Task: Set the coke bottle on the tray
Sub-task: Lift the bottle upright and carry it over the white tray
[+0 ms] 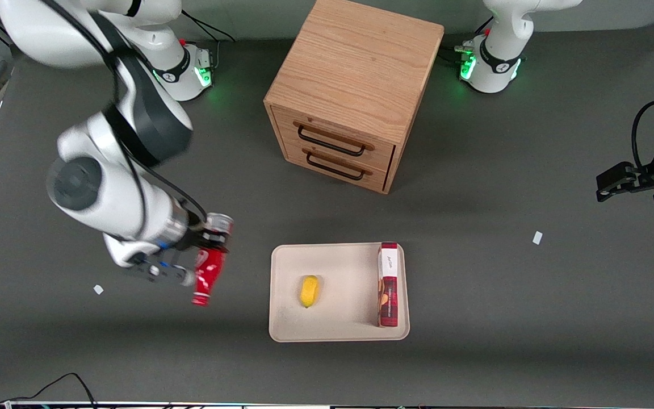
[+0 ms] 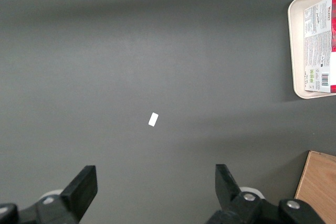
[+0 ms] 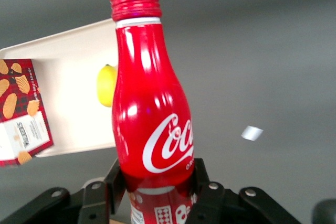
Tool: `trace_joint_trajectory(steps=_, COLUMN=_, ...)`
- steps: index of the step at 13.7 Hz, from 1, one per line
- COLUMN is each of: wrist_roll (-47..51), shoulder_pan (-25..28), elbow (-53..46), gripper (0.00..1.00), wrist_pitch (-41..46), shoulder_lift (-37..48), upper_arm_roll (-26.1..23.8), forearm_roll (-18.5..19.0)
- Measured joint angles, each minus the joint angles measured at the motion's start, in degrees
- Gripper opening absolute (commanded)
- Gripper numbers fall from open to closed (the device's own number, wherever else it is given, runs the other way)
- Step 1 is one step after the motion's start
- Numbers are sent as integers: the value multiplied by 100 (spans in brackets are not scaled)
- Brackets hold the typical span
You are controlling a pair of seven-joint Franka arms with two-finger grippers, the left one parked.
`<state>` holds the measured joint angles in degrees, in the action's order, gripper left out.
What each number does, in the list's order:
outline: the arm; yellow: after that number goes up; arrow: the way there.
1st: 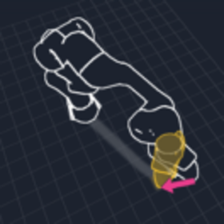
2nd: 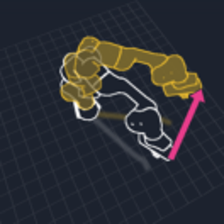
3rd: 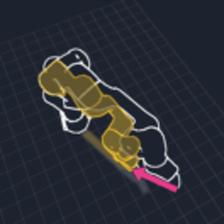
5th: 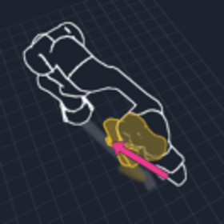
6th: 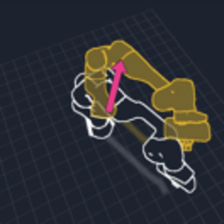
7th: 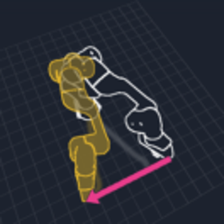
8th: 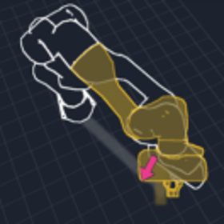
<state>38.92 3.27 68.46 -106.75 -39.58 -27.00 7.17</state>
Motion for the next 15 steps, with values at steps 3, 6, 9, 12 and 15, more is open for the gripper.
trace_joint_trajectory(steps=3, wrist_roll=92, shoulder_pan=253, elbow=-172, gripper=0, wrist_pitch=-1115, shoulder_lift=-1258, upper_arm_roll=-33, forearm_roll=19)
trace_joint_trajectory(steps=6, wrist_roll=99, shoulder_pan=371, elbow=-222, gripper=0, wrist_pitch=-1664, shoulder_lift=-1775, upper_arm_roll=-34, forearm_roll=187)
trace_joint_trajectory(steps=9, wrist_roll=103, shoulder_pan=385, elbow=-191, gripper=0, wrist_pitch=-1957, shoulder_lift=-1928, upper_arm_roll=-22, forearm_roll=303)
trace_joint_trajectory(steps=12, wrist_roll=104, shoulder_pan=384, elbow=-181, gripper=23, wrist_pitch=-2153, shoulder_lift=-2116, upper_arm_roll=20, forearm_roll=460)
trace_joint_trajectory(steps=15, wrist_roll=105, shoulder_pan=384, elbow=-200, gripper=100, wrist_pitch=-2196, shoulder_lift=-2159, upper_arm_roll=25, forearm_roll=467)
